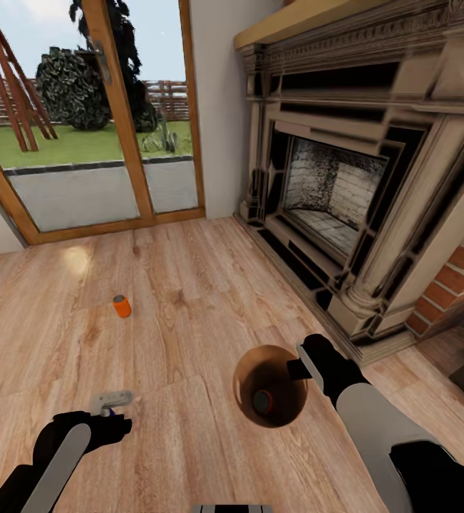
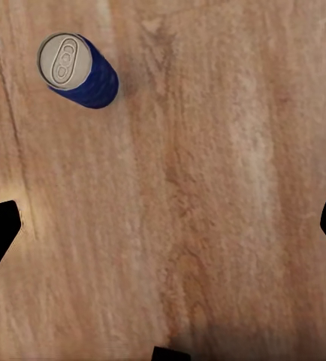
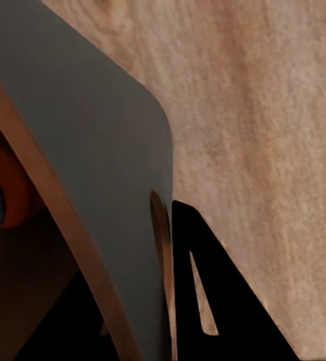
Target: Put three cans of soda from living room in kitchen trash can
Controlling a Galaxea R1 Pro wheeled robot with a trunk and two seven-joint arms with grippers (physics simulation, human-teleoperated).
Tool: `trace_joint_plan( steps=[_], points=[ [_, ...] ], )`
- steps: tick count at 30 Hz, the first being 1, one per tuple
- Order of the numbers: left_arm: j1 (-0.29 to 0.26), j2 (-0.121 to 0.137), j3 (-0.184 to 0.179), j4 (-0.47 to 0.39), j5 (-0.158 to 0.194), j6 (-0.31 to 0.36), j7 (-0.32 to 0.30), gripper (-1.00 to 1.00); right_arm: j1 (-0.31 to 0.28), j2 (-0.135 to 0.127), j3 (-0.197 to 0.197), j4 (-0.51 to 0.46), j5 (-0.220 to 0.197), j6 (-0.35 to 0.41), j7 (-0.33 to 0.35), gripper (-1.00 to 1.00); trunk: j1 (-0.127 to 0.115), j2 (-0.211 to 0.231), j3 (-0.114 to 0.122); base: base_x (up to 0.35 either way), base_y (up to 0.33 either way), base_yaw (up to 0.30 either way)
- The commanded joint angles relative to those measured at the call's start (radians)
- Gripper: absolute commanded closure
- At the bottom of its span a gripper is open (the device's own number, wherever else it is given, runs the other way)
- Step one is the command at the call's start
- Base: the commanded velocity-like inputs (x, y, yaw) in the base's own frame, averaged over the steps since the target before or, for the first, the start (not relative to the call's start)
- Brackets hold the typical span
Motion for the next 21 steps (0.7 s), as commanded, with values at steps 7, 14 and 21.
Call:
trace_joint_plan(
  steps=[7, 14, 21],
  points=[
    [0.0, -0.001, 0.0, 0.0, 0.0, 0.0, 0.001, -1.0, 0.001, 0.0, -0.002, -0.001, -0.007, 0.0, 0.004, 1.0, 0.0, 0.0, -0.002, -0.023, 0.039, 0.028],
    [0.0, -0.002, 0.0, 0.0, -0.002, 0.0, 0.002, -1.0, 0.001, 0.0, -0.003, -0.001, -0.008, 0.0, 0.004, 1.0, 0.0, 0.0, -0.006, -0.002, 0.003, 0.073],
    [0.0, -0.002, -0.001, 0.0, -0.002, 0.0, 0.003, -1.0, 0.002, 0.002, -0.002, 0.0, -0.003, 0.0, 0.004, 1.0, 0.0, 0.0, -0.006, 0.0, 0.0, 0.006]
  ],
)
